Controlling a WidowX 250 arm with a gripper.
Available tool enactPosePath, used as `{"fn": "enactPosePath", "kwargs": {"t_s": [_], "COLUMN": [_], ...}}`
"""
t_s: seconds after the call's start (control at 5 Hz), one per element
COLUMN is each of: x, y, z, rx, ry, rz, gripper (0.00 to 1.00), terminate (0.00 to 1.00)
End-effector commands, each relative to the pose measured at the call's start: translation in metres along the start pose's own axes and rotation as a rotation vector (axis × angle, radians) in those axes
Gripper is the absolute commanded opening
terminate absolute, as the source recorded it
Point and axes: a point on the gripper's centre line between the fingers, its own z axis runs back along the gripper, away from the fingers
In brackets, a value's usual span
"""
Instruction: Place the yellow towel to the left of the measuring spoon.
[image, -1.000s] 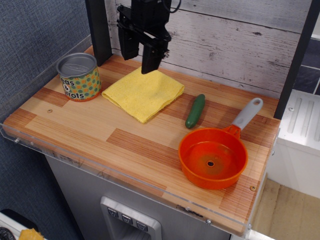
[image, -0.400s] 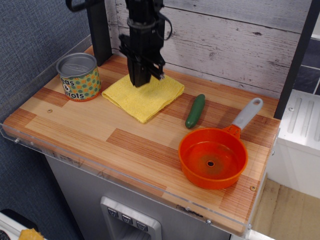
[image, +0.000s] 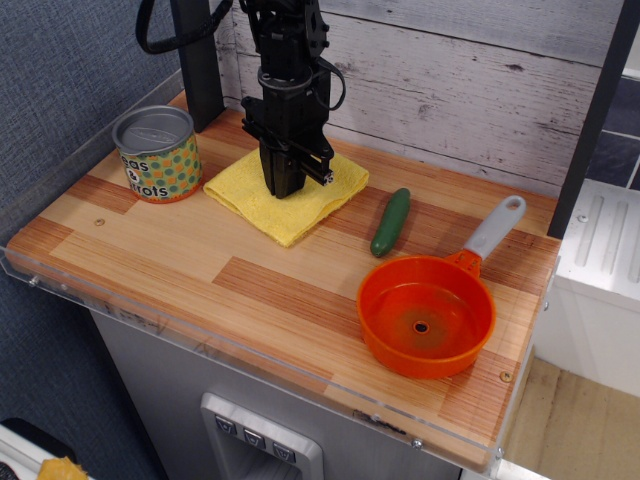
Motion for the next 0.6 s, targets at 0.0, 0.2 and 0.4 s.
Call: {"fn": "enactPosePath", "kwargs": {"t_s": [0.0,0.2,0.4], "x": [-0.023,-0.036,-0.054], "y": [-0.014,-0.022,-0.028], "z": [0.012,0.024,0.029], "rx": [-0.008,0.017,0.023], "ry": [-0.037,-0.056,-0.037], "rz": [0.075,0.092,0.111], "gripper": [0.00,0.00,0.00], "terminate": [0.00,0.00,0.00]}}
